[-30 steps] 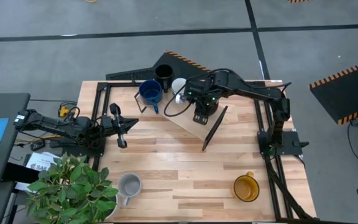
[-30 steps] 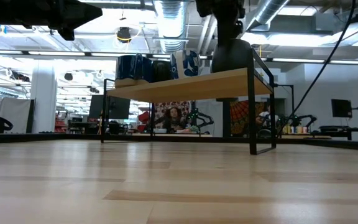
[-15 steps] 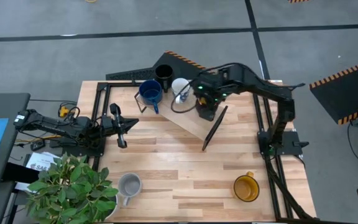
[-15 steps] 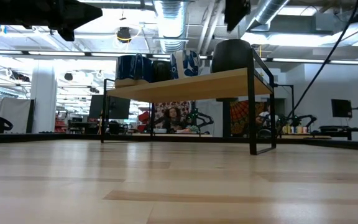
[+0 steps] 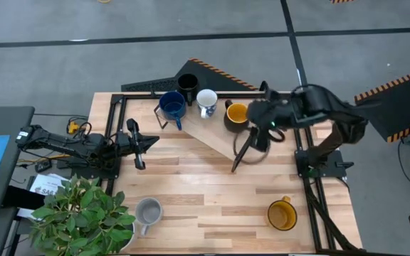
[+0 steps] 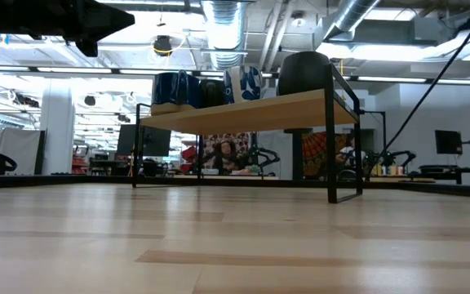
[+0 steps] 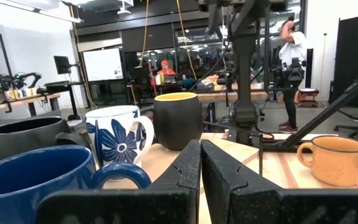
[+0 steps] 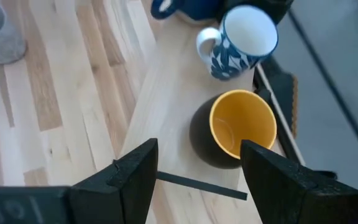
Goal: Place coffee mugs
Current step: Put the yellow mug on the shelf
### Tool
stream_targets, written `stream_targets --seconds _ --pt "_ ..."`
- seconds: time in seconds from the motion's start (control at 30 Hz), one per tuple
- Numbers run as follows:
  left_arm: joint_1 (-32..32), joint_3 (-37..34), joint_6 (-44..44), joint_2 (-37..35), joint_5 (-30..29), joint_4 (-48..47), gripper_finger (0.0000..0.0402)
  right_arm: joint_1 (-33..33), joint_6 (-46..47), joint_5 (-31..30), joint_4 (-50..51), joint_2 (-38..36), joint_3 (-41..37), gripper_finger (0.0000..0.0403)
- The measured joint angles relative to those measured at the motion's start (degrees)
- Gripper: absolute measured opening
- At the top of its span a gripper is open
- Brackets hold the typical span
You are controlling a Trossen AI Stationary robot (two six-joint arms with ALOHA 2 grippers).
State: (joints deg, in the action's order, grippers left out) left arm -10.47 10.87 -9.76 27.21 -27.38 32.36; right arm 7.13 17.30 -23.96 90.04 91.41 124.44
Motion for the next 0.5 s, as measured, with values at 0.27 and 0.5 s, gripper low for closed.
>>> stream_targets --seconds 0.27,0.5 --pt "0.00 0.00 1.01 0.02 0.02 -0.13 0.0000 5.67 4.36 -8.42 -0.05 -4.11 -13.23 0.0255" --pt "0.00 0.00 1.01 0.02 0.02 -0.44 0.0000 4.29 13.72 -6.91 -1.20 -15.37 -33.31 0.0255"
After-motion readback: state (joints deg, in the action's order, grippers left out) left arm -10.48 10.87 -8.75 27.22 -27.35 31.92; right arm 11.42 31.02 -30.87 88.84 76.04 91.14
